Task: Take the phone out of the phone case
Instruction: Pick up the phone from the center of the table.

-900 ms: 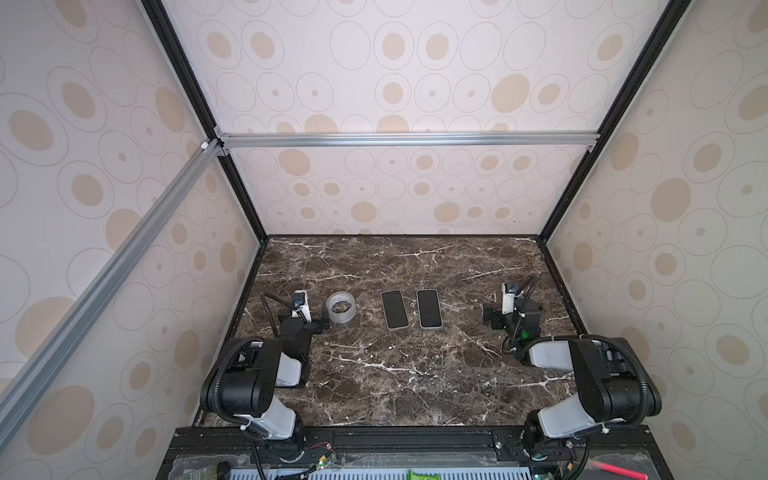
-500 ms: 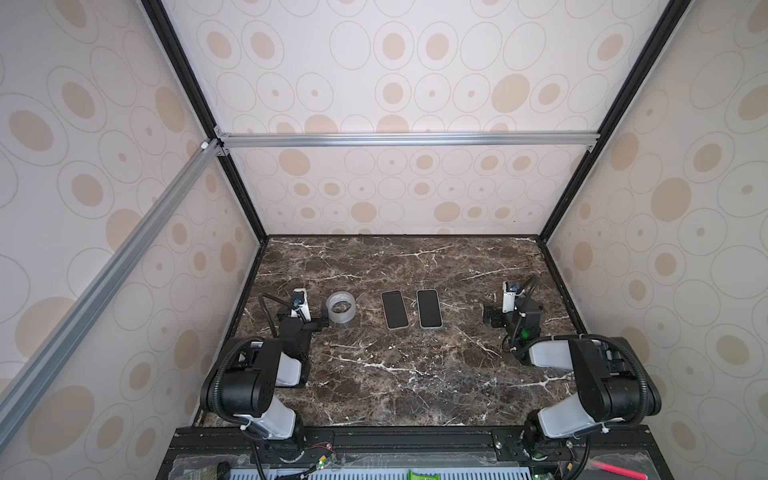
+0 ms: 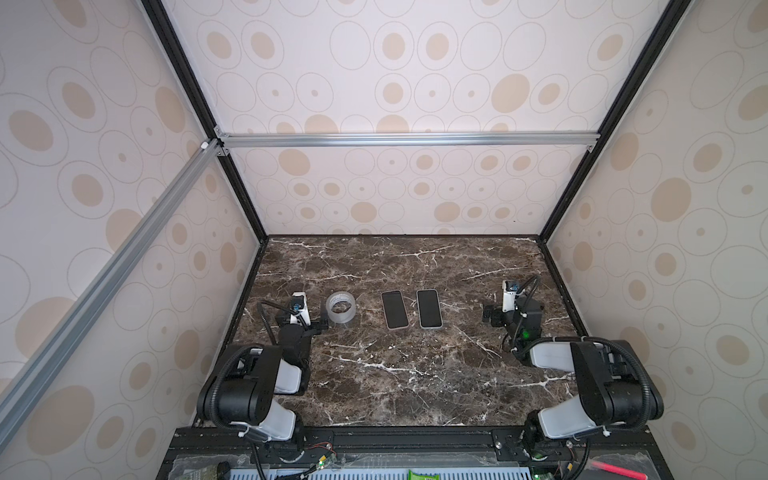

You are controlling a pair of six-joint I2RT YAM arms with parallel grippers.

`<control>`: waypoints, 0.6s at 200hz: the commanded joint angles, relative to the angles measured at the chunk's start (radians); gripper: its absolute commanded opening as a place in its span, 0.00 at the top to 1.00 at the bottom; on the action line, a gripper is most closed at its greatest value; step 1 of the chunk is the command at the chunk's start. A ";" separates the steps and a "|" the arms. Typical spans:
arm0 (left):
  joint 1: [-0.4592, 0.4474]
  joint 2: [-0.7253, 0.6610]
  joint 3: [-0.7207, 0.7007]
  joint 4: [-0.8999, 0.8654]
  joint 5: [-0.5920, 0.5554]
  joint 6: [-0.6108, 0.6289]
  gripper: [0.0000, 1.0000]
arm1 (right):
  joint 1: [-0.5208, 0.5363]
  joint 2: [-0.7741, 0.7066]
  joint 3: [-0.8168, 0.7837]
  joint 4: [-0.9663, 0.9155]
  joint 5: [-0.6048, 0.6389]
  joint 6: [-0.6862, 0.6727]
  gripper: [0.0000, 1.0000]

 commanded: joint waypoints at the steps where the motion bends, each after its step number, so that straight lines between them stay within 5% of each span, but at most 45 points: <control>1: -0.056 -0.104 0.017 -0.043 -0.109 0.067 0.01 | -0.005 -0.102 0.013 -0.087 -0.028 -0.006 0.00; 51: -0.088 -0.312 0.133 -0.408 -0.253 -0.059 0.01 | -0.004 -0.288 0.076 -0.292 0.010 0.180 0.00; 74: -0.089 -0.357 0.217 -0.587 -0.269 -0.192 0.01 | -0.005 -0.294 0.129 -0.376 -0.012 0.332 0.00; 98: -0.090 -0.379 0.310 -0.810 -0.340 -0.382 0.01 | -0.006 -0.274 0.254 -0.659 0.081 0.543 0.00; 120: -0.090 -0.388 0.389 -1.008 -0.376 -0.554 0.01 | -0.005 -0.282 0.267 -0.710 0.090 0.613 0.00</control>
